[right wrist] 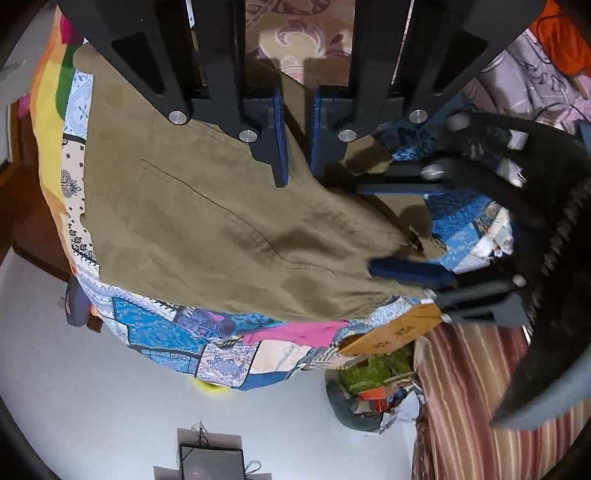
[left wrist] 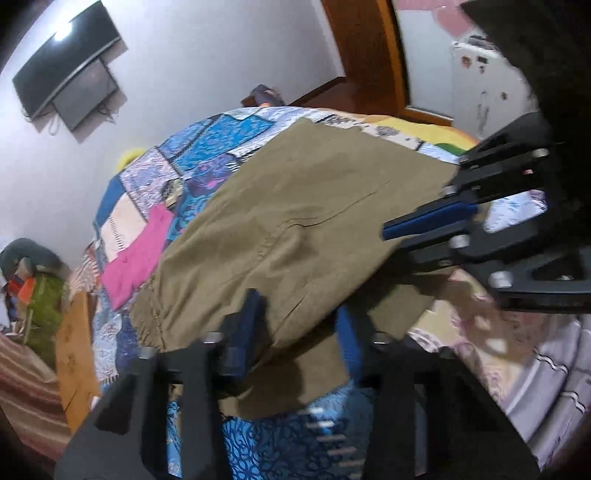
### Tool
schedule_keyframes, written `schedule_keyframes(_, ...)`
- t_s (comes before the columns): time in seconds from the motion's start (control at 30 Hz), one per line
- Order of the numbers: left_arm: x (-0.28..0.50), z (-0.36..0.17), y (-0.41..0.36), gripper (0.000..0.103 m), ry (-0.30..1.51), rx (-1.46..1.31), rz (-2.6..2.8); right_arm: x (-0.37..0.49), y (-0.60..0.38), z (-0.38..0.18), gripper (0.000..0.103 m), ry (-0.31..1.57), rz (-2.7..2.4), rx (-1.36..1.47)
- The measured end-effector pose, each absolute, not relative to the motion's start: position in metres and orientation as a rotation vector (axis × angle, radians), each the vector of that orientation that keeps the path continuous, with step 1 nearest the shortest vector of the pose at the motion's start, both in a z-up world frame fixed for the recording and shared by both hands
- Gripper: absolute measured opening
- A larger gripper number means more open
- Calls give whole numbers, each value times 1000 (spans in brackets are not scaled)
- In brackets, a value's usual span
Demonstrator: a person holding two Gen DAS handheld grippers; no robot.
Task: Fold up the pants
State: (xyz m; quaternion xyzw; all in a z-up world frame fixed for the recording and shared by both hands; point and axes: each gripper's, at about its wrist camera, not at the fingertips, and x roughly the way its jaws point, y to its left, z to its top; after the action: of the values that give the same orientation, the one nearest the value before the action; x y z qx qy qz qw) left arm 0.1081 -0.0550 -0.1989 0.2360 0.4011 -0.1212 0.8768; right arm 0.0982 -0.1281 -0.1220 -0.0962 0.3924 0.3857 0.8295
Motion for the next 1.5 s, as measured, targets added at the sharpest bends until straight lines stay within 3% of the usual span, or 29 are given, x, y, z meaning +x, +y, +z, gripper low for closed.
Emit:
schedule_keyframes(0.07,109,-196,-52,23,844,455,-262,97,-130,-119,9,824,823,-204)
schedule_keyframes(0.43,93,-202,-50,21,896,382,-329,80,-133,-127,11,859,826,-225)
schedule_keyframes(0.53,89,-199,-46,24,921,360,-353,80,-136,-127,15,896,805,-202)
schedule_keyframes(0.7,78,-186,-35,26,932,314,-383,78,-150,-112,31,897,819,-116)
schedule_keyframes(0.83,79,-168,-14,28,898,217,-356,85,-156,-99,32,859,797,-59)
schedule_keyframes(0.97,94,-163,6,41,879,168,-261,98,-151,-107,34,875,759,-38)
schedule_keyframes(1.17,119,-203,43,41,1008,45,-166,109,-148,-141,34,962,692,-49)
schedule_keyframes(1.5,102,-206,40,44,942,134,-141,106,-218,-157,35,995,512,-23)
